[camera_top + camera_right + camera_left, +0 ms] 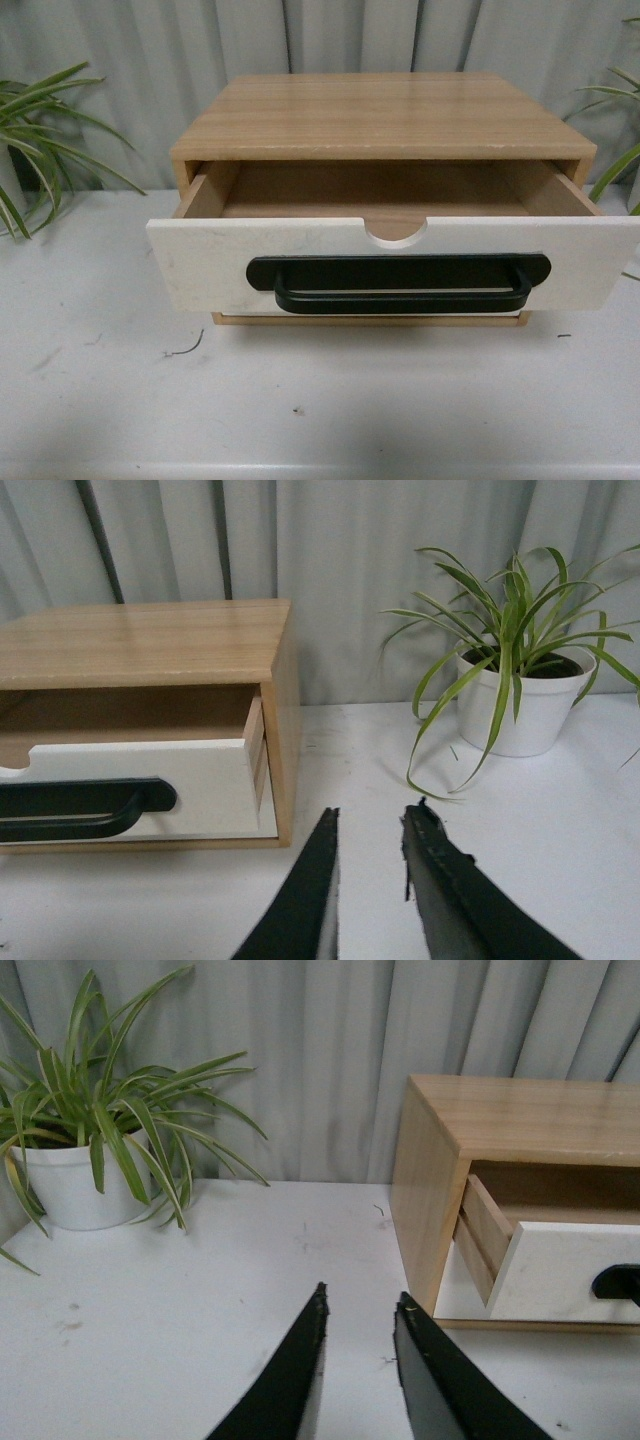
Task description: Pull drawer
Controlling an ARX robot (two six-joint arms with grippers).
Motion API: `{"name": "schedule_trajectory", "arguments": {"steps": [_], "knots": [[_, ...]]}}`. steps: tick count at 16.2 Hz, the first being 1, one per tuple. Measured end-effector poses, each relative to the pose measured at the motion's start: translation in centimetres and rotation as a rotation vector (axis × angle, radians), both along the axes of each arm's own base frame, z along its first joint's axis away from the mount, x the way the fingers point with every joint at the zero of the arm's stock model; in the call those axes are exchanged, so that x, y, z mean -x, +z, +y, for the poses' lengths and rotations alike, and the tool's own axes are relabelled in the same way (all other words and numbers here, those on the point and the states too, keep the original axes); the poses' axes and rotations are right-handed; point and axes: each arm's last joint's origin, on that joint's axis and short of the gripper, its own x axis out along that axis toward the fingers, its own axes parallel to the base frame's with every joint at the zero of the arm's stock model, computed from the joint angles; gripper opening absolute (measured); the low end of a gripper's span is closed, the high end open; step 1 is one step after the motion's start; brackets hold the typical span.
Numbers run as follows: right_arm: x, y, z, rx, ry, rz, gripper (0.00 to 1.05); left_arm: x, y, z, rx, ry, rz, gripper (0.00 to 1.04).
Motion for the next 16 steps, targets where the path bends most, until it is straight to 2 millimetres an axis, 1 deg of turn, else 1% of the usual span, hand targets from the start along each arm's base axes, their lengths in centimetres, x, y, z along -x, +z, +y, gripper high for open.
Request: {"name": "schedule_trajectory", "arguments": {"steps": [2,4,6,7,8,9,16], "knots": [[0.0,0.0,0.0,0.0,0.0,0.0,0.44,0.0,0.0,0.0,0.0,0.0,0.0,0.47],[0.0,0.0,0.0,0.0,0.0,0.0,0.69,0.0,0.0,0.0,0.0,0.0,0.0,0.71],[0.0,0.0,0.0,0.0,0.0,0.0,0.88,0.0,0.0,0.0,0.0,0.0,0.0,0.89],[0.0,0.0,0.0,0.0,0.0,0.0,0.98,0.0,0.0,0.0,0.0,0.0,0.0,0.99],[0.0,0.0,0.0,0.0,0.0,0.0,0.99,0.0,0.0,0.0,-0.001,0.0,0.0,0.99],[0.0,0.0,0.0,0.0,0.0,0.0,0.97,0.0,0.0,0.0,-0.001,0.0,0.0,0.97],[0.0,0.0,0.0,0.0,0.0,0.0,0.98,0.0,0.0,0.0,-0.001,0.0,0.0,0.98]]}}
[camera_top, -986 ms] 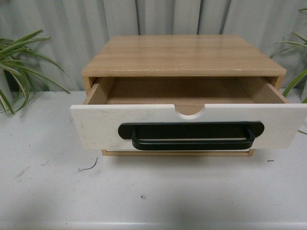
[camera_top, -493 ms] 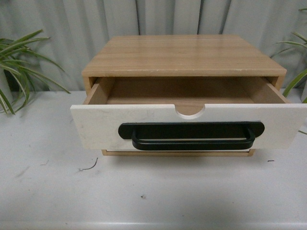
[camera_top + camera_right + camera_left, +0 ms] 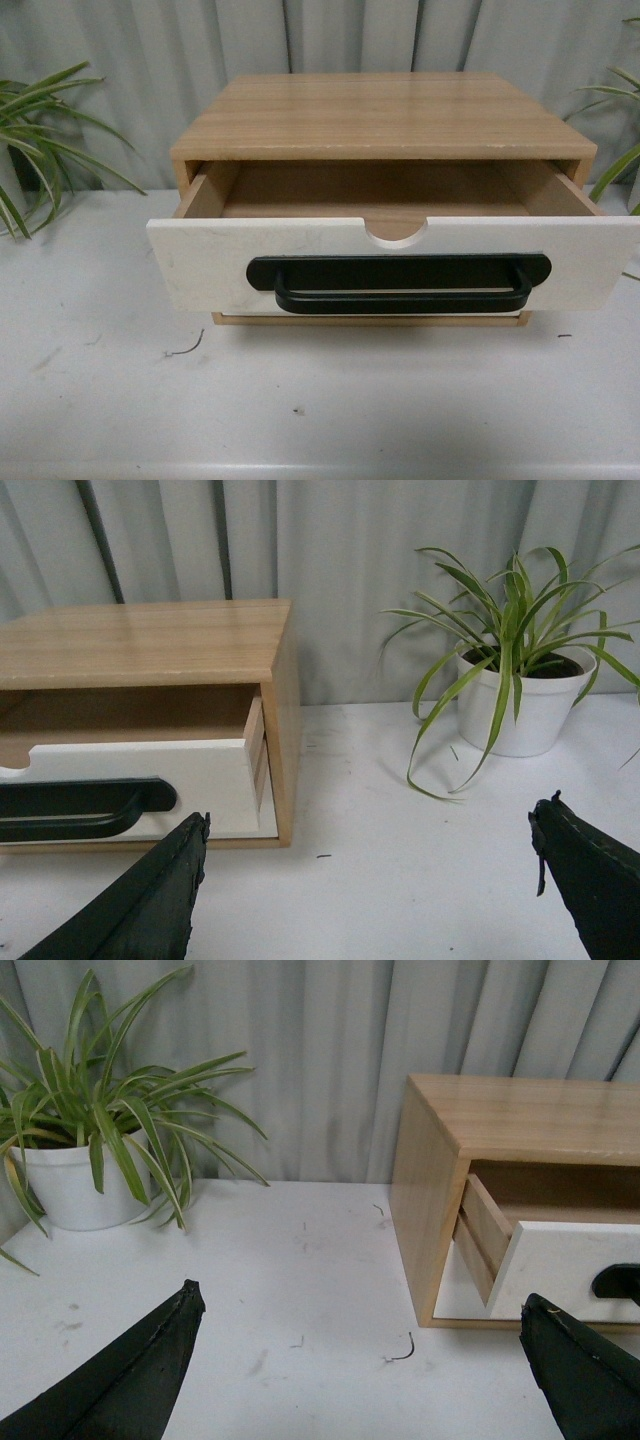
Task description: Pull drawer
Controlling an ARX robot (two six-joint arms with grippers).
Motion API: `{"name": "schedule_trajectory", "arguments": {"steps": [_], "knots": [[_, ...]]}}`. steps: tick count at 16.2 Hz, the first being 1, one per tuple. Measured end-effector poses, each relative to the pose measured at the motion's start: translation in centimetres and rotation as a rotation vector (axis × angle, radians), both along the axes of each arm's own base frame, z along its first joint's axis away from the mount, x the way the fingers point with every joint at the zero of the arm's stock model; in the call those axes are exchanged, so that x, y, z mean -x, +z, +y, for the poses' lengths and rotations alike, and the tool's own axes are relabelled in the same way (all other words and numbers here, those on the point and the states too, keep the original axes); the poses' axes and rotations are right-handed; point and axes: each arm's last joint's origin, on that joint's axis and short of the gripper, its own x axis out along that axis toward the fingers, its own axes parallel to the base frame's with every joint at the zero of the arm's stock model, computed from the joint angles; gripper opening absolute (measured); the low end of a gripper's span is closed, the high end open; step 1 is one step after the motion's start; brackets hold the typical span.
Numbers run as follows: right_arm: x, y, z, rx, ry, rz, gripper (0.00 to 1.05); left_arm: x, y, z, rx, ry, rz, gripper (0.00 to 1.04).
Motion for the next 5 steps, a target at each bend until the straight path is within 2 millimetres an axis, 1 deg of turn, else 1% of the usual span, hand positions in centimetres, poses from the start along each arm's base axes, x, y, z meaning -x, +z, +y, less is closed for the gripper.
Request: {"name": "schedule_trajectory", "arguments": {"steps": [5], "knots": [[0.0,0.0,0.0,0.0,0.0,0.0,0.98,0.0,0.0,0.0,0.0,0.0,0.0,0.98]]}}
